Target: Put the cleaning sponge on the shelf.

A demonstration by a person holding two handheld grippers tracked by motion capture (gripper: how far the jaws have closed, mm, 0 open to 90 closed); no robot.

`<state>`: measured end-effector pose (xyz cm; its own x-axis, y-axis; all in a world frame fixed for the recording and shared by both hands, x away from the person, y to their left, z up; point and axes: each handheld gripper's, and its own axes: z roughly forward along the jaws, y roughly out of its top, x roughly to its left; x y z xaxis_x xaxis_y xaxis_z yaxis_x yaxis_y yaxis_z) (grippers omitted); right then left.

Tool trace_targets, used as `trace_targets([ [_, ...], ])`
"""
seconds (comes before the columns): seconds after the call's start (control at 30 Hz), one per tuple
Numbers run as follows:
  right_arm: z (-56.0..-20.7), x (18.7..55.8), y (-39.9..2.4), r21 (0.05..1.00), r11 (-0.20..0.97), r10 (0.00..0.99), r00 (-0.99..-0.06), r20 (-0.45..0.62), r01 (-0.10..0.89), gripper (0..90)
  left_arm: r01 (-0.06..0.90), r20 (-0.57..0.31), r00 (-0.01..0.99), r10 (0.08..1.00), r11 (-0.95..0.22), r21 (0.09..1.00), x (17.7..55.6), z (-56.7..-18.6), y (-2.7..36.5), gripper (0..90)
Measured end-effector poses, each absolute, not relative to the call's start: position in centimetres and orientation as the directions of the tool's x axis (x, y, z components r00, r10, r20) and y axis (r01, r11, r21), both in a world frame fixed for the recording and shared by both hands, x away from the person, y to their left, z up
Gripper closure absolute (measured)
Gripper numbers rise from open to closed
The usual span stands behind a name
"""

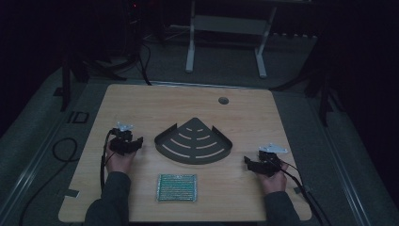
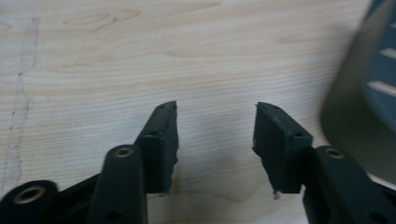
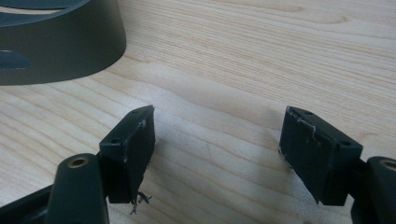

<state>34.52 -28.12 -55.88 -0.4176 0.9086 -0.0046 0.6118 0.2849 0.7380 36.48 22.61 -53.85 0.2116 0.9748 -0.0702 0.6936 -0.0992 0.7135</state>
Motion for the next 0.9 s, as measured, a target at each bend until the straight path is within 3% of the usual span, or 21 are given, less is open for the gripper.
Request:
trace_targets([
  [0.47,-55.9,34.5,-28.1,0.737,0.286,0.908,-0.418,-0.005,0.612,26.3,0.673,-0.164,0.334,0.928,-0.113,0.731,33.7,-52.6,23.2,56.3],
  [0.9,-55.9,34.5,-28.1,0.737,0.287,0.907,-0.420,-0.005,0.612,25.8,0.654,-0.153,0.449,0.880,-0.206,0.728,30.9,-51.6,22.0,67.1],
])
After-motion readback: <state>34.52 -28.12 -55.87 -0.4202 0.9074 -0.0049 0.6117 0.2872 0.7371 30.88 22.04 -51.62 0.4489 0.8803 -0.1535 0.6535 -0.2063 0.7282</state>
